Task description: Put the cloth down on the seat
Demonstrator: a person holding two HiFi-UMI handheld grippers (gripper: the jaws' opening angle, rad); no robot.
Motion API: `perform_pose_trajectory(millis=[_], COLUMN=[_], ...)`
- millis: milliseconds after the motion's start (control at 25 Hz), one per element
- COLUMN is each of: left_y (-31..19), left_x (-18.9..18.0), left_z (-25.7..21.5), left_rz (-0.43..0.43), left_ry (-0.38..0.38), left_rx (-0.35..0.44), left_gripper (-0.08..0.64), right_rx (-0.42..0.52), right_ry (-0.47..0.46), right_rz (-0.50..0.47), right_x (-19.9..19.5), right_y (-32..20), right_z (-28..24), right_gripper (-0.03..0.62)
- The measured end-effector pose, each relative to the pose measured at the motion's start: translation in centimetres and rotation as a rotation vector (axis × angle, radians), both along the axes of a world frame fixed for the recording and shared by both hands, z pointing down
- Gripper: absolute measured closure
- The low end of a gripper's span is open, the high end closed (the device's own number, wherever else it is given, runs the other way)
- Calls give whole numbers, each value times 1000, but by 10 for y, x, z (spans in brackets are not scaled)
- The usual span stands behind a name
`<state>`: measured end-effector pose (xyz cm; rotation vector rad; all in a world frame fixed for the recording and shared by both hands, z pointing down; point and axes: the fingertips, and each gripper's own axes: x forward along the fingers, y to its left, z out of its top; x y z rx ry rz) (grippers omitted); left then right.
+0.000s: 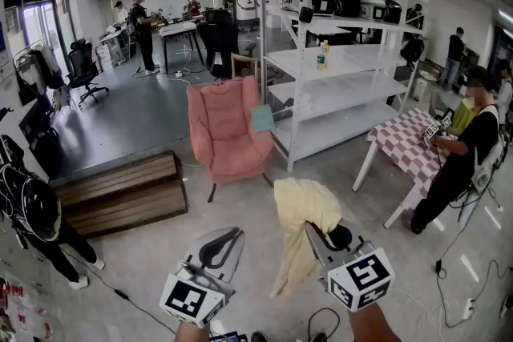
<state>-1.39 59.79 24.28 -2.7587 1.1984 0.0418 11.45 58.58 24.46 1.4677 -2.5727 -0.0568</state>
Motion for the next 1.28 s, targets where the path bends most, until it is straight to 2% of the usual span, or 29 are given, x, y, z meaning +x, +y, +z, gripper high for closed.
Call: perform_pose_trajectory(millis=[560, 760, 960, 1280], left_y=[-7, -10, -14, -29], left_x=[-20, -25, -44, -57], left_z=[0, 2, 0, 16], left_rz=[13, 36, 10, -2], left_ry=[16, 28, 52, 45], left_rx=[7, 2, 20, -20], left_gripper=[535, 535, 535, 535], right_rx=[-4, -26, -21, -33], right_ry=[-16, -55, -75, -75], right_rz=[21, 25, 15, -1], right_x=[-14, -21, -32, -43], right_y=[-5, -8, -13, -36], right_z=[1, 3, -3, 6], right_gripper=[549, 548, 548, 548])
